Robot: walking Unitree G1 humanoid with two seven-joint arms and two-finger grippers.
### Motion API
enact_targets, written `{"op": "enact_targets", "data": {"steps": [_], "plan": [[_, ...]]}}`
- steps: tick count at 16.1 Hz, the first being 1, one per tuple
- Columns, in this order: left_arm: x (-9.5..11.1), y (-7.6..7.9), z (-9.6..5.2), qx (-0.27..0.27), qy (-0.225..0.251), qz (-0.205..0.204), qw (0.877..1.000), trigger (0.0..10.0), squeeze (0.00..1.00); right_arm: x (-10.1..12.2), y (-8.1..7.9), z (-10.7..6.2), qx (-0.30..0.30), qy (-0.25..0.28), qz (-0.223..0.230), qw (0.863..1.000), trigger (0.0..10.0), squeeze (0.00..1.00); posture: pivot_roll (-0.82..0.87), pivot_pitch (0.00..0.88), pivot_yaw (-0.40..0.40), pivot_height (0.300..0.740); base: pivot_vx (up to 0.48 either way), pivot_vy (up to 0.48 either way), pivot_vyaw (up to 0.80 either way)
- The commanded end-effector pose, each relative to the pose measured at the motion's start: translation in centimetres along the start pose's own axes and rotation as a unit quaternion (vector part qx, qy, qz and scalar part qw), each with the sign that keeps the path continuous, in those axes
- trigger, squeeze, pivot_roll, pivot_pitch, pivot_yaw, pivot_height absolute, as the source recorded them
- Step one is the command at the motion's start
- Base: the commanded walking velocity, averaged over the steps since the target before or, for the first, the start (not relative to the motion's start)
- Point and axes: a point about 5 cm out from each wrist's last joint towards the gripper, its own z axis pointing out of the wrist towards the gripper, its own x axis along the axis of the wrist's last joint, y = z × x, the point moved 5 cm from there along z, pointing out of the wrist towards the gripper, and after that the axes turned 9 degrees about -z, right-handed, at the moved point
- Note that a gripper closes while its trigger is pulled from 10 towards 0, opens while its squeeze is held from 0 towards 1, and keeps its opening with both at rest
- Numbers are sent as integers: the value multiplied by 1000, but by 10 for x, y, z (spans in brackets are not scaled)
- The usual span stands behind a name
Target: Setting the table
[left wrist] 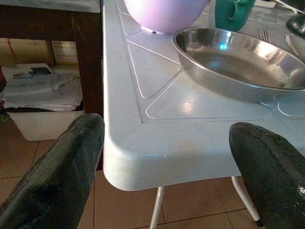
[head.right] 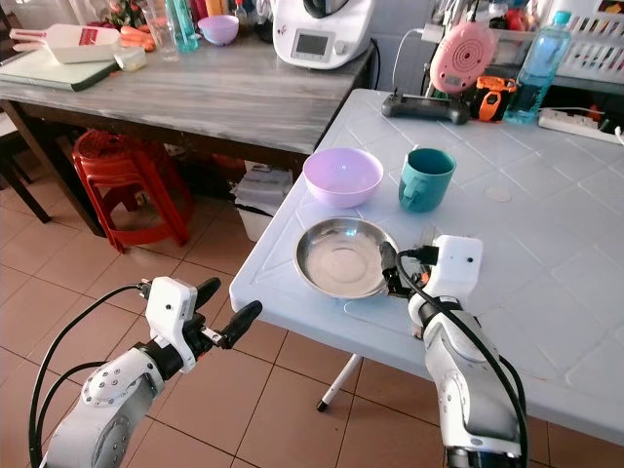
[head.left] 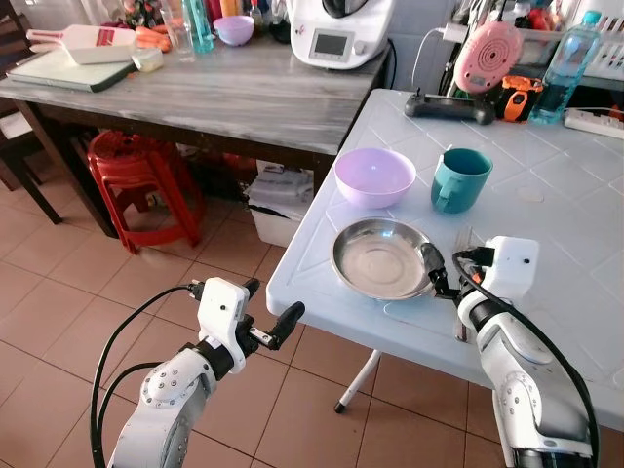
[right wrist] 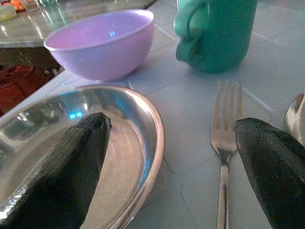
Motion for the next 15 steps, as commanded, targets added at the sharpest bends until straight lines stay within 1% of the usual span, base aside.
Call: {"op": "enact_targets", "data": {"steps": [1, 3, 4, 6, 9, 12, 14, 15], "plan": [[4, 1, -2, -2, 5, 10, 1000, 10000, 0, 1, -3, 3, 10, -3, 11, 1000, 10000, 0, -30, 85, 19, 740, 0, 0, 0], [4, 2, -1, -3, 5, 10, 1000, 10000, 0, -3, -6, 8, 19, -17, 15, 1000, 10000, 0, -29, 87, 19, 740, 0, 0, 0], [4, 2, -1, -4, 6, 10, 1000, 10000, 0, -7, -10, 9, 31, -25, 29, 999, 10000, 0, -28, 88, 17, 740, 0, 0, 0], [5, 4, -1, -10, 10, 7, 1000, 10000, 0, -8, -14, 11, 45, -26, 28, 998, 10000, 0, -28, 90, 19, 740, 0, 0, 0], [9, 10, -1, -24, 19, -1, 1000, 10000, 0, -14, -23, 15, 72, -44, 37, 996, 10000, 0, -26, 93, 18, 740, 0, 0, 0], [16, 14, 1, -29, 34, -9, 999, 10000, 0, -20, -35, 17, 102, -59, 51, 992, 10000, 0, -26, 96, 17, 740, 0, 0, 0], [15, 15, 2, -31, 33, -7, 999, 10000, 0, -28, -46, 18, 125, -81, 61, 987, 10000, 0, -26, 98, 15, 740, 0, 0, 0], [14, 14, 2, -31, 32, -7, 999, 10000, 0, -28, -48, 18, 129, -82, 63, 986, 2235, 0, -25, 98, 14, 740, 0, 0, 0]]}}
